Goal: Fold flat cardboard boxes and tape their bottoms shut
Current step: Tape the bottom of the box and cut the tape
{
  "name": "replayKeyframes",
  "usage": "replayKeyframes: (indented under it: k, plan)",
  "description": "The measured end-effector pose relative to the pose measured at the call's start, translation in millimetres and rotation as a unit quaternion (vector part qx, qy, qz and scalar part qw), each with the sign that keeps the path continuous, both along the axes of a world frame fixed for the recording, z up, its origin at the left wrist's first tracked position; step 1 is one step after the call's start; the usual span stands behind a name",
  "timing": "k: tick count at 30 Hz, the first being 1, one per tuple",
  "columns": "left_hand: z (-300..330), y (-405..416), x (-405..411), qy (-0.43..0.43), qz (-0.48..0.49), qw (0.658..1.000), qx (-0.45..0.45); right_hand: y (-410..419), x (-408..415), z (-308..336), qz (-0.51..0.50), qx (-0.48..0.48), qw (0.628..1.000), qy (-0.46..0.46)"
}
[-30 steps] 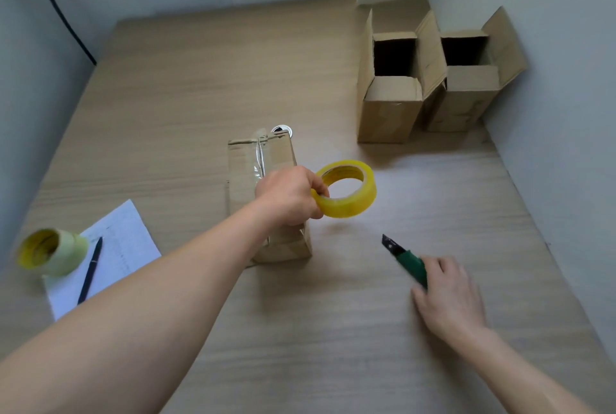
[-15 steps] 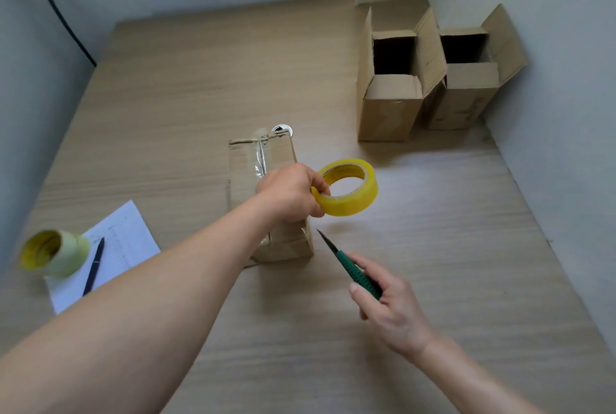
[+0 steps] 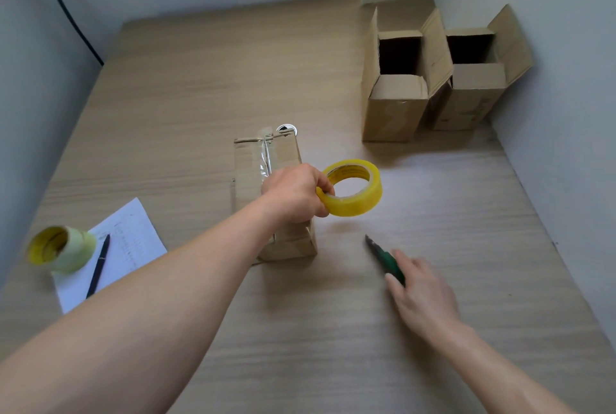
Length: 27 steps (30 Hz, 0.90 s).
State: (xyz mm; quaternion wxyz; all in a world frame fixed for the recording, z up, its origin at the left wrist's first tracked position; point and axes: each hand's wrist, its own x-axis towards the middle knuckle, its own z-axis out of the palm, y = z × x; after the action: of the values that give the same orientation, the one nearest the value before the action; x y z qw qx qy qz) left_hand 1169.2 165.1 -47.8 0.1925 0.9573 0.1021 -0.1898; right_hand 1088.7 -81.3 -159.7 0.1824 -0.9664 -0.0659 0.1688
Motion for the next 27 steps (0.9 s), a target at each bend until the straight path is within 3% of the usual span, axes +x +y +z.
replayKeyframes:
  k: [2,4,6,9,14,17,22,27]
  plan:
    - [-1.2,-0.7,-0.1,-0.003,-0.003,1.0,0.005,-2.2,11.5,14.3,0.002,0.055,0.989,-0.14]
    - [-1.6,-0.1,0.5,-0.004,-0.006,1.0,0.009,17.1,28.6,40.6,0.037,0.177,0.932,-0.314]
    - [-1.6,0.4,1.4,-0.002,-0.015,1.0,0.012,46.6,50.1,65.7,0.128,0.194,0.906,-0.355]
    - [-1.1,1.6,-0.1,-0.002,-0.033,0.999,0.019,82.2,73.5,80.6,0.217,0.082,0.941,-0.248]
    - [-6.3,10.0,-9.0,-0.024,-0.046,0.998,-0.029,92.6,91.7,71.8,0.218,0.063,0.966,-0.126]
    - [-13.7,16.1,-24.6,-0.083,-0.061,0.994,-0.042,98.8,95.6,67.8,0.21,0.053,0.974,-0.065]
    - [-24.0,19.2,-51.4,-0.172,-0.131,0.976,-0.015,104.0,101.8,59.9,0.258,0.03,0.965,-0.046]
    - [-33.3,13.4,-57.2,-0.219,-0.118,0.968,0.031,110.3,106.5,58.8,0.325,0.0,0.944,-0.047]
